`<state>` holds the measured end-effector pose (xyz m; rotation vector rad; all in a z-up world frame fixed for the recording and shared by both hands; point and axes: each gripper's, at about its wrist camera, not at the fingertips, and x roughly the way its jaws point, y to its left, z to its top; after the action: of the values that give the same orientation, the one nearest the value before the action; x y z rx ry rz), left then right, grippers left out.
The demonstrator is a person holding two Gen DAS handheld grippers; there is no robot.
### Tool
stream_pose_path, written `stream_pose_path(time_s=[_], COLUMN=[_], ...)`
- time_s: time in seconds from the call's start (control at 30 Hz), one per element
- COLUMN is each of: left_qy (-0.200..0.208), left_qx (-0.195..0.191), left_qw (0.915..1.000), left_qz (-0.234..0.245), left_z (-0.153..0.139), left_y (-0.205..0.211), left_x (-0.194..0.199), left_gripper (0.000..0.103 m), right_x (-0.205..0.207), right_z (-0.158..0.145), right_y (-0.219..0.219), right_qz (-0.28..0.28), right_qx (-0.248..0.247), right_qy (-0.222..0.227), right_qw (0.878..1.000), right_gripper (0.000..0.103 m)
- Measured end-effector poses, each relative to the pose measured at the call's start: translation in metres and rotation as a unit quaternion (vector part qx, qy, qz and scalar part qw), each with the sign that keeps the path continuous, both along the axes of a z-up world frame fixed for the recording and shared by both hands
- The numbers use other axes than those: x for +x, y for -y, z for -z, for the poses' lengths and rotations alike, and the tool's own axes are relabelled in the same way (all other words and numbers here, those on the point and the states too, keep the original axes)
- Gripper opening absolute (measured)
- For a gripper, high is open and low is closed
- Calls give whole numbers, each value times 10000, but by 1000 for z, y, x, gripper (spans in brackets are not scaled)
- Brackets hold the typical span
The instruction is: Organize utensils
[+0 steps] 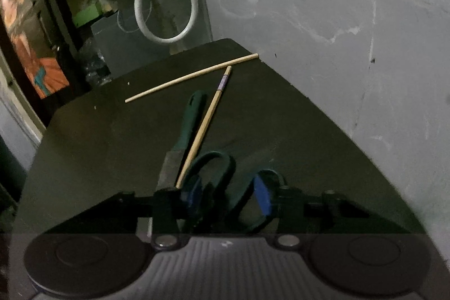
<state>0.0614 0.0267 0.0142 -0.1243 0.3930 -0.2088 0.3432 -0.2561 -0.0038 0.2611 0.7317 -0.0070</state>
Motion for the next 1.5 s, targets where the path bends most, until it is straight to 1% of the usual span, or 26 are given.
stream_pose_path(time_s=[0.1,0.2,0.33,0.43,0.6,0.63,0.7,0.77,0.87,1.1,1.13,1.17,1.23,1.37,1.43,1.5], left_qy=[0,0,2,3,4,3,3,4,5,5,5,4,9,3,6,5], left_qx=[-4,-9,-9,-11,-9,-7,-11,-9,-9,-12,-10,-10,-12,-24,-9,-14], left_qw=[10000,10000,10000,10000,10000,10000,10000,10000,10000,10000,10000,10000,10000,10000,10000,10000], left_qz=[-2,-10,-23,-23,-23,-22,-23,-24,-19,-24,-23,-21,-19,-9,-7,-9], left_z=[0,0,0,0,0,0,0,0,0,0,0,0,0,0,0,0], left_y=[1,1,3,3,2,3,2,2,3,3,2,2,3,2,2,2], left_x=[0,1,1,1,1,1,1,1,1,1,1,1,0,1,1,1], left_gripper=[79,79,79,79,79,79,79,79,79,79,79,79,79,79,79,79], right_x=[-11,-25,-52,-79,-120,-125,-131,-132,-128,-111,-110,-110,-109,-109,-110,-117], right_z=[0,-2,-5,-7,-12,-12,-14,-15,-14,-9,-8,-7,-5,-6,-8,-12], right_y=[-3,-2,-1,-8,-27,-31,-37,-41,-43,-39,-39,-38,-37,-35,-30,-26], right_qz=[-227,-430,-787,-1172,-1848,-1910,-2006,-2030,-2038,-2135,-2167,-2199,-2177,-2114,-2126,-2114], right_qx=[-191,-177,-169,-398,-978,-1045,-1187,-1285,-1227,-999,-993,-985,-938,-844,-640,-538], right_qy=[64,34,-48,-104,-219,-220,-213,-204,-191,-81,-30,76,182,188,332,578], right_qw=[9995,9989,9967,9923,9776,9758,9722,9705,9711,9718,9712,9705,9713,9736,9745,9742], right_gripper=[42,38,35,34,35,38,38,42,47,48,40,36,33,32,32,32])
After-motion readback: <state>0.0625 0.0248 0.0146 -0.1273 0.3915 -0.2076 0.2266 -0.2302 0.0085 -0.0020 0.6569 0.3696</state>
